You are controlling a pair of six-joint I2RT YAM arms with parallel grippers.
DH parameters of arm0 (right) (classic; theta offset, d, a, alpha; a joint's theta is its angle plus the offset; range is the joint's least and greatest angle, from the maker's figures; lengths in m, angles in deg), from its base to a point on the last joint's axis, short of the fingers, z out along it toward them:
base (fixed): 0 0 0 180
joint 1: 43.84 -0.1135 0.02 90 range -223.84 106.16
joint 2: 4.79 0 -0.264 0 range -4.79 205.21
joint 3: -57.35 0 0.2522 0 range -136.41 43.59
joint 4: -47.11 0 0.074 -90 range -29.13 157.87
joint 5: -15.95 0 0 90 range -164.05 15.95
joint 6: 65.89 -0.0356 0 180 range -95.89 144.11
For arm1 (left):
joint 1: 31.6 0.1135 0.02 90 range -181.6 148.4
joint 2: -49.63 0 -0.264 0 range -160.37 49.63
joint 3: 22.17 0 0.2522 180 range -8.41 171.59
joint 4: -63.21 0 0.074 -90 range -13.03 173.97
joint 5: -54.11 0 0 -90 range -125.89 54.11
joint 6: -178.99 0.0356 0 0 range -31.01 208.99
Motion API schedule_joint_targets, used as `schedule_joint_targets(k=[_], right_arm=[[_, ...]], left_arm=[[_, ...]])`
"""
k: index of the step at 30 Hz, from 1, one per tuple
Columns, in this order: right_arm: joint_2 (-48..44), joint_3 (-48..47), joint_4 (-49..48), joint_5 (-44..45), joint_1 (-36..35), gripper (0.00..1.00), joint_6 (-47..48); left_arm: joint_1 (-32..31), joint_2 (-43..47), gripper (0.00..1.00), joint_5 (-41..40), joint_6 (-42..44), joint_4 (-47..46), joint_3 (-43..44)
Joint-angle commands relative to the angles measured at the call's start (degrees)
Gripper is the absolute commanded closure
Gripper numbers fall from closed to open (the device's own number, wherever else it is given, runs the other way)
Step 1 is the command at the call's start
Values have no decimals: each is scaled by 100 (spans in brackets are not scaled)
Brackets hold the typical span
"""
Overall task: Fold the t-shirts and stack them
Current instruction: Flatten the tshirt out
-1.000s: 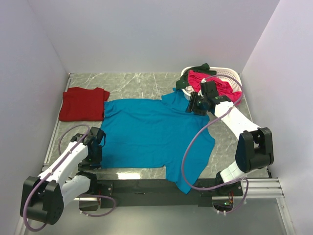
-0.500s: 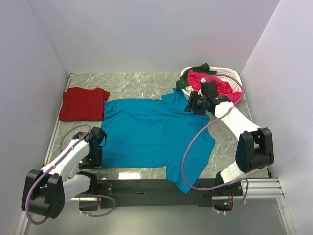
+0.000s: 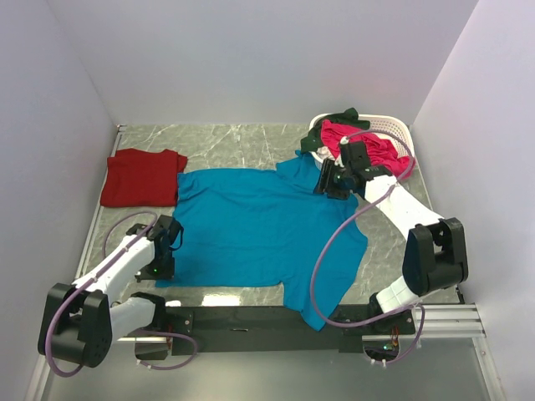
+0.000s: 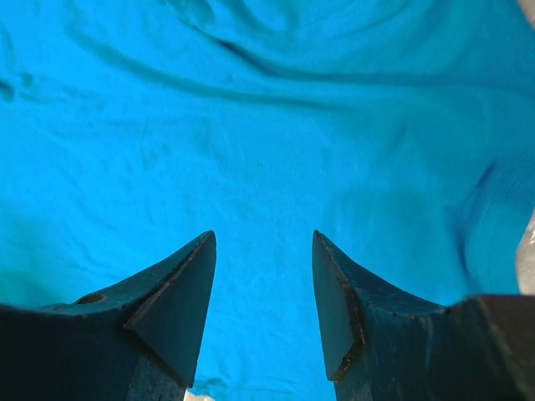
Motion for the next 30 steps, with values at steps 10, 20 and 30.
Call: schedule_joint_targets(k=[10, 20, 30], right_arm=[[-480, 103, 428, 307, -848, 43, -168], [-523, 147, 385, 405, -1147, 43, -282], [-383, 138, 244, 396, -1147, 43, -71]], left_arm=[[-8, 404, 97, -489, 1086, -28, 193], [-8, -16, 42, -287, 137, 218, 342], [-8, 18, 30, -23, -601, 456, 290]])
